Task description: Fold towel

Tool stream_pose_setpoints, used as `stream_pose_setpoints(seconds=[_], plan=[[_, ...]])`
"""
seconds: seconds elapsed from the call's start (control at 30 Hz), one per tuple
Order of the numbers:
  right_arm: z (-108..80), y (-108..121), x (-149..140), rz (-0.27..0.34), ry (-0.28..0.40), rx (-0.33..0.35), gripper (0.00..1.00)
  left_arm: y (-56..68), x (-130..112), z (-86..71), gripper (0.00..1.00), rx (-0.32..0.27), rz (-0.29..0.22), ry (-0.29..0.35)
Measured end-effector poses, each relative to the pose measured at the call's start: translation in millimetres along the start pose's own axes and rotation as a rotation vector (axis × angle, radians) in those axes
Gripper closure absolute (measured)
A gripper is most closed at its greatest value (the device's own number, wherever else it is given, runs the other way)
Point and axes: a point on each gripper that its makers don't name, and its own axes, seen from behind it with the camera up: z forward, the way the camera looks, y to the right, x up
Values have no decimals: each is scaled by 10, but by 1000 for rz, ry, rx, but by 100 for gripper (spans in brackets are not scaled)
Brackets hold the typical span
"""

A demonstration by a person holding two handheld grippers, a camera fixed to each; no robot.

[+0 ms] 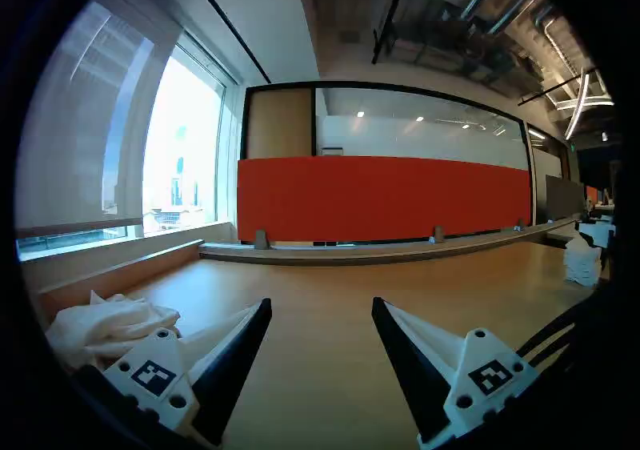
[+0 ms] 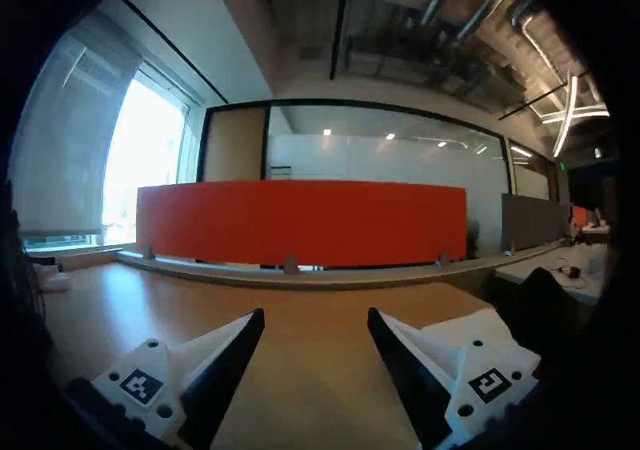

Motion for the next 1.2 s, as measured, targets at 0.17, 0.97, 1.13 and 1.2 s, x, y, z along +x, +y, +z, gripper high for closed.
stream_pose_setpoints(seconds=[0.17, 0.97, 1.13, 1.2], plan=[[-20, 33, -100, 4, -3, -5, 0, 1, 3, 3, 7, 0, 0, 0], [-47, -4, -296, 10, -31, -3, 0, 1, 1, 6, 7, 0, 0, 0], [-48, -11, -296, 12, -32, 0, 0, 2, 0, 2, 7, 0, 0, 0], [-47, -13, -296, 13, -32, 2, 0, 0, -1, 2, 7, 0, 0, 0]])
